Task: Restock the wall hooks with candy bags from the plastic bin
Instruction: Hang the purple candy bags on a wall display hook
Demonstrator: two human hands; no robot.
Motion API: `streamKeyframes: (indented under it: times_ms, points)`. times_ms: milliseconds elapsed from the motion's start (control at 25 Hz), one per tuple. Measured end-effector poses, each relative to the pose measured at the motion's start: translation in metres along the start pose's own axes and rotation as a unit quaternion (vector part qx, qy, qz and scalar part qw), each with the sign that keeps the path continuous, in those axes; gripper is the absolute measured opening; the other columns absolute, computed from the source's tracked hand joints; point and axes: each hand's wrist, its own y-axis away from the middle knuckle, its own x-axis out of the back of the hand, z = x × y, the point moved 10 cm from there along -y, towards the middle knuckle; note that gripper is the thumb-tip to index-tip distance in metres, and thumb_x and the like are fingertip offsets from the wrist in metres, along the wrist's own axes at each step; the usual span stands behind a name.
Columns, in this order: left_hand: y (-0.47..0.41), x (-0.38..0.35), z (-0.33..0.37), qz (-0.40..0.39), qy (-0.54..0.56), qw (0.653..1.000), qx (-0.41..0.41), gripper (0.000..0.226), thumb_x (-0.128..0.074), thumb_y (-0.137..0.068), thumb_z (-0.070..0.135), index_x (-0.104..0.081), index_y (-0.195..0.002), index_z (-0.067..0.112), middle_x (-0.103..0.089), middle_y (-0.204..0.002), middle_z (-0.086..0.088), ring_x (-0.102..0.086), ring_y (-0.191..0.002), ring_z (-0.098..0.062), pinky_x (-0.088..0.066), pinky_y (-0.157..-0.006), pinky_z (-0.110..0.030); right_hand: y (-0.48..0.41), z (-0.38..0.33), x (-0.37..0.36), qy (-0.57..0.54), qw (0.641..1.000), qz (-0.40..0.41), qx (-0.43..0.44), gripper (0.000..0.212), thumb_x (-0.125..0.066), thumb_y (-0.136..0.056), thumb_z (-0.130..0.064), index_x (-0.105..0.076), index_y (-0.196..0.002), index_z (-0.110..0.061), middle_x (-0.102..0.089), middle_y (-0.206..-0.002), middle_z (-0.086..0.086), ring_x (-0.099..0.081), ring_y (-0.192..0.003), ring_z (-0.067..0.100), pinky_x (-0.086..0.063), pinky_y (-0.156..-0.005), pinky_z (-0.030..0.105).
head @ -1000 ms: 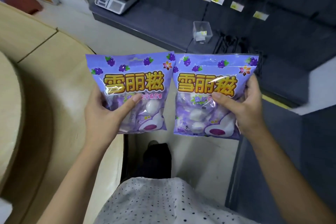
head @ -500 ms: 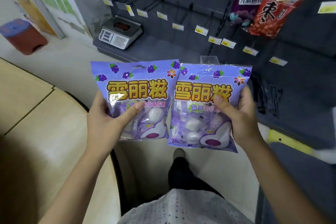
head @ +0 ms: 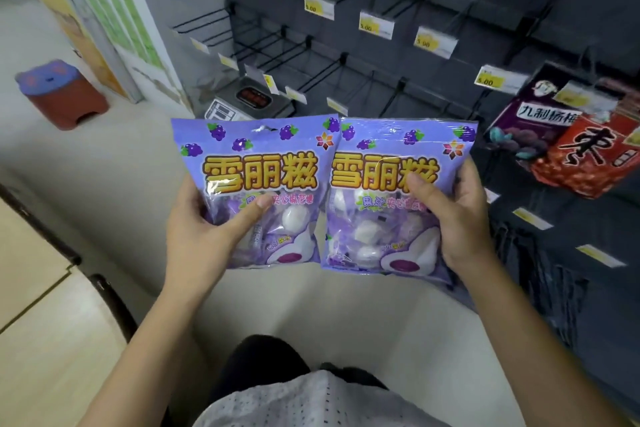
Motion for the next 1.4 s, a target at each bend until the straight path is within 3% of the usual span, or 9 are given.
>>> streamKeyframes:
  times_ms: [200, 400, 560, 680, 800, 920, 1040, 1240, 1400]
  points:
    - [-0.118, -0.003, -0.022, -0.029, 0.02, 0.999, -0.003, 0.048, -0.084, -0.06, 0.045, -0.063, -0.102, 0.036, -0.077, -0.1, 0.02, -0.073, -0.092, 0.0, -0.054, -0.072, -0.013, -0.089, 0.02, -0.043, 0.002, 0.999, 0.031, 0.029, 0.025, -0.073, -0.077, -0.022, -0.063, -0.097, -0.034, -0.073, -0.094, -0.016, -0.068, -0.086, 0.002, -0.053, -0.071, 0.015]
    - [-0.255, -0.009, -0.009, -0.11, 0.017, 0.993, -0.038, 0.061, -0.084, -0.055, 0.045, -0.064, -0.108, 0.022, -0.077, -0.1, 0.015, -0.073, -0.091, -0.002, -0.052, -0.07, -0.008, -0.17, 0.006, -0.08, 0.015, 0.993, 0.101, 0.065, 0.028, -0.076, -0.073, -0.029, -0.063, -0.098, -0.032, -0.072, -0.094, -0.013, -0.067, -0.089, 0.006, -0.054, -0.075, 0.02]
    - [-0.336, -0.038, 0.031, -0.159, 0.041, 0.983, -0.086, 0.067, -0.092, -0.05, 0.044, -0.065, -0.107, 0.021, -0.077, -0.1, 0.017, -0.073, -0.088, 0.001, -0.052, -0.069, -0.008, -0.223, -0.035, -0.085, 0.016, 0.984, 0.129, 0.118, 0.027, -0.075, -0.073, -0.028, -0.063, -0.097, -0.032, -0.069, -0.09, -0.013, -0.065, -0.085, 0.006, -0.053, -0.074, 0.017]
    - [-0.373, -0.075, 0.061, -0.187, 0.064, 0.972, -0.128, 0.064, -0.092, -0.05, 0.035, -0.065, -0.107, 0.021, -0.077, -0.1, 0.017, -0.073, -0.088, 0.002, -0.052, -0.07, -0.006, -0.259, -0.065, -0.074, 0.024, 0.976, 0.154, 0.152, 0.026, -0.076, -0.071, -0.031, -0.061, -0.093, -0.031, -0.062, -0.088, 0.0, -0.059, -0.084, 0.014, -0.052, -0.073, 0.019]
    - [-0.399, -0.107, 0.09, -0.194, 0.096, 0.963, -0.161, 0.06, -0.093, -0.052, 0.035, -0.066, -0.105, 0.028, -0.077, -0.1, 0.017, -0.073, -0.09, 0.0, -0.055, -0.072, -0.011, -0.29, -0.099, -0.063, 0.039, 0.968, 0.154, 0.193, 0.026, -0.075, -0.073, -0.027, -0.062, -0.096, -0.033, -0.068, -0.091, -0.007, -0.064, -0.086, 0.01, -0.053, -0.073, 0.019]
    - [-0.421, -0.128, 0.117, -0.188, 0.129, 0.956, -0.183, 0.054, -0.083, -0.056, 0.044, -0.066, -0.106, 0.034, -0.078, -0.102, 0.015, -0.074, -0.093, -0.005, -0.06, -0.076, -0.028, -0.313, -0.137, -0.054, 0.05, 0.958, 0.15, 0.24, 0.03, -0.071, -0.078, -0.016, -0.063, -0.1, -0.033, -0.072, -0.097, -0.012, -0.068, -0.09, 0.007, -0.053, -0.074, 0.017]
    - [-0.44, -0.142, 0.14, -0.198, 0.15, 0.947, -0.204, 0.061, -0.084, -0.056, 0.048, -0.066, -0.112, 0.032, -0.077, -0.107, 0.011, -0.074, -0.098, -0.011, -0.062, -0.077, -0.041, -0.33, -0.17, -0.054, 0.041, 0.949, 0.143, 0.277, 0.03, -0.07, -0.076, -0.018, -0.063, -0.102, -0.032, -0.073, -0.099, -0.011, -0.069, -0.092, 0.008, -0.055, -0.073, 0.018]
    - [-0.472, -0.146, 0.169, -0.255, 0.187, 0.923, -0.218, 0.064, -0.087, -0.046, 0.06, -0.075, -0.1, 0.027, -0.081, -0.091, 0.005, -0.078, -0.082, -0.016, -0.062, -0.061, -0.03, -0.35, -0.217, -0.067, 0.046, 0.931, 0.145, 0.333, 0.032, -0.07, -0.074, -0.019, -0.066, -0.101, -0.037, -0.074, -0.099, -0.013, -0.069, -0.092, 0.005, -0.054, -0.074, 0.016]
    - [-0.487, -0.152, 0.191, -0.326, 0.149, 0.899, -0.252, 0.062, -0.088, -0.046, 0.06, -0.078, -0.094, 0.023, -0.081, -0.091, 0.002, -0.077, -0.087, -0.017, -0.062, -0.071, -0.028, -0.368, -0.242, -0.085, 0.032, 0.928, 0.131, 0.347, 0.034, -0.071, -0.072, -0.021, -0.066, -0.102, -0.035, -0.074, -0.1, -0.011, -0.07, -0.093, 0.009, -0.055, -0.075, 0.02]
